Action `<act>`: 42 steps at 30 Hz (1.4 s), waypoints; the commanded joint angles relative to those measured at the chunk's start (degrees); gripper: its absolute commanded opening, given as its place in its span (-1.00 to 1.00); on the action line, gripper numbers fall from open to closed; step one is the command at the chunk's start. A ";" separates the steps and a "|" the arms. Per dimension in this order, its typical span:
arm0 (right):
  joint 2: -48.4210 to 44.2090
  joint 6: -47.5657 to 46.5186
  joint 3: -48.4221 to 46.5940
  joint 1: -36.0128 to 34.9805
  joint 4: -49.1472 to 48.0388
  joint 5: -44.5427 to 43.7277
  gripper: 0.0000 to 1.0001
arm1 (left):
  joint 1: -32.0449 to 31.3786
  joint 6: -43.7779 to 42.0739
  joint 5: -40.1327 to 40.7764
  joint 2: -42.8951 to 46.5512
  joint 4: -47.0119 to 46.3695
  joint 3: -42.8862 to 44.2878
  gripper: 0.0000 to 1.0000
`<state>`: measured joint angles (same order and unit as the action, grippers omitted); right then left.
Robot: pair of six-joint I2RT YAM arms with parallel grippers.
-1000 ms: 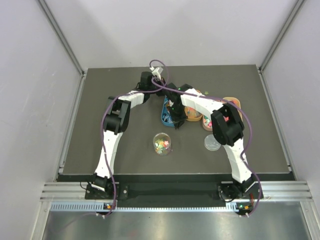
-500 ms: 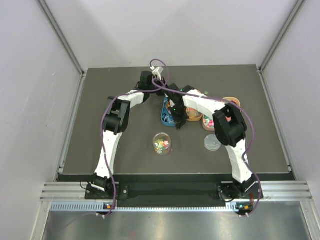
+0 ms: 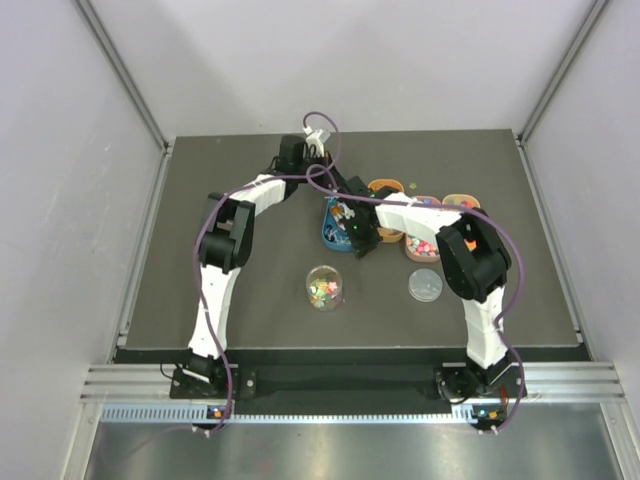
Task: Pack the candies
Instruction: Scoop the fake candies from the storage box.
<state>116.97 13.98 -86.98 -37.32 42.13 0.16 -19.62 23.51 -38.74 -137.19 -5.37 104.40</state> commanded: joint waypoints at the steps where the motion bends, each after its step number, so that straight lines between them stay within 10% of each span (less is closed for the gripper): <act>1: -4.11 -2.02 1.46 0.23 -7.41 -3.50 -1.00 | -0.33 -3.64 -0.28 6.84 1.93 -0.95 -1.00; 30: -19.84 -11.43 28.43 0.14 -41.67 -10.88 -1.00 | 4.14 -15.68 5.78 26.87 19.51 -11.32 -1.00; 38: -31.79 -18.97 28.71 0.06 -37.48 -10.89 -1.00 | 8.10 -20.95 7.71 30.92 25.31 -11.15 -1.00; 42: -38.73 -30.39 26.78 0.06 -25.30 2.34 -1.00 | 9.77 -22.19 8.59 34.25 27.24 -12.81 -1.00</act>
<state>86.35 -4.93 -57.36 -37.32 9.32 -7.75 -10.98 4.73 -31.48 -109.25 19.38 92.95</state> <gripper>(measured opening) 0.128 0.010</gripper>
